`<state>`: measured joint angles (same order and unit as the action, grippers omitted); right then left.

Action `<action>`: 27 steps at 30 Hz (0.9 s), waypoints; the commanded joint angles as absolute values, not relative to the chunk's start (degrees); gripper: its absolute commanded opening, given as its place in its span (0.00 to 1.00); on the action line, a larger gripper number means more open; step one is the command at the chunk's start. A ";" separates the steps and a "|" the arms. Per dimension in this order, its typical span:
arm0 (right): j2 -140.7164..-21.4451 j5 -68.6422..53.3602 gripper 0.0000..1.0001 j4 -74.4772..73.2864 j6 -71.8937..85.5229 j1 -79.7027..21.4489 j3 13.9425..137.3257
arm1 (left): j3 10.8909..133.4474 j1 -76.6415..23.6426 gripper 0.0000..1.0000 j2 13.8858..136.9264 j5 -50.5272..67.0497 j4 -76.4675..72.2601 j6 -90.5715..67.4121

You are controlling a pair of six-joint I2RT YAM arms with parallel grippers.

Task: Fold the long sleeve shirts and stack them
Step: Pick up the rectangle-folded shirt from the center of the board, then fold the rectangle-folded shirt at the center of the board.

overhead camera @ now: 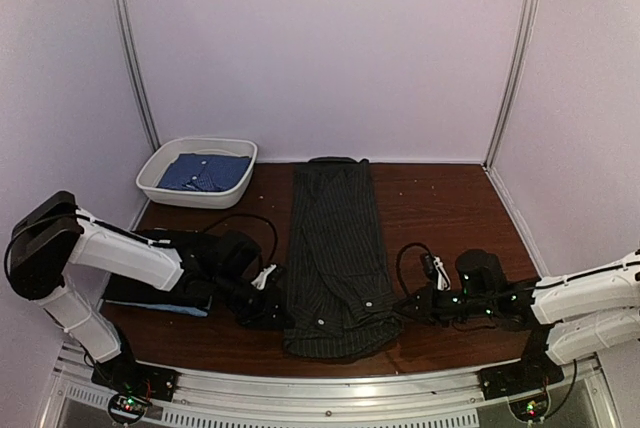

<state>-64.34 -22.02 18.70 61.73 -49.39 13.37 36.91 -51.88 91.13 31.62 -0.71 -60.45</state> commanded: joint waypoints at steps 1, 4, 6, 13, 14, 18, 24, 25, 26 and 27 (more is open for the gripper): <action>-64.21 -19.34 0.00 12.91 59.05 -49.40 18.20 | 40.51 -51.76 0.00 87.93 30.28 -0.28 -61.80; -65.89 -19.73 0.00 12.54 58.17 -48.52 20.81 | 42.87 -49.91 0.00 87.20 30.66 -0.26 -62.22; -67.59 -21.01 0.00 12.84 57.63 -46.79 22.63 | 44.31 -48.10 0.00 87.20 31.57 -0.26 -62.47; -78.19 -24.61 0.00 16.05 53.98 -38.81 31.90 | 51.26 -39.36 0.00 92.98 36.56 -1.67 -61.13; -81.46 -25.02 0.00 17.24 53.36 -37.55 33.73 | 52.68 -37.97 0.00 94.57 37.22 -1.81 -60.55; -92.62 -27.94 0.00 23.59 53.57 -32.25 38.97 | 59.32 -33.29 0.00 102.62 37.42 -2.22 -58.01; -105.63 -28.73 0.00 24.46 52.00 -29.76 47.95 | 66.92 -30.33 0.00 113.05 34.09 -3.19 -56.04; -106.96 -28.63 0.00 24.56 51.83 -29.57 48.61 | 68.73 -30.25 0.00 114.25 32.56 -2.13 -55.43; -108.04 -28.51 0.00 24.64 51.59 -29.39 49.16 | 69.61 -30.19 0.00 115.26 31.95 -1.80 -55.15; -108.87 -28.33 0.00 24.54 51.35 -29.20 49.63 | 70.21 -30.11 0.00 116.12 31.82 -1.84 -55.17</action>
<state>-106.28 -27.77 22.55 53.34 -29.85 47.20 65.87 -30.39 113.99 34.65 -1.10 -57.93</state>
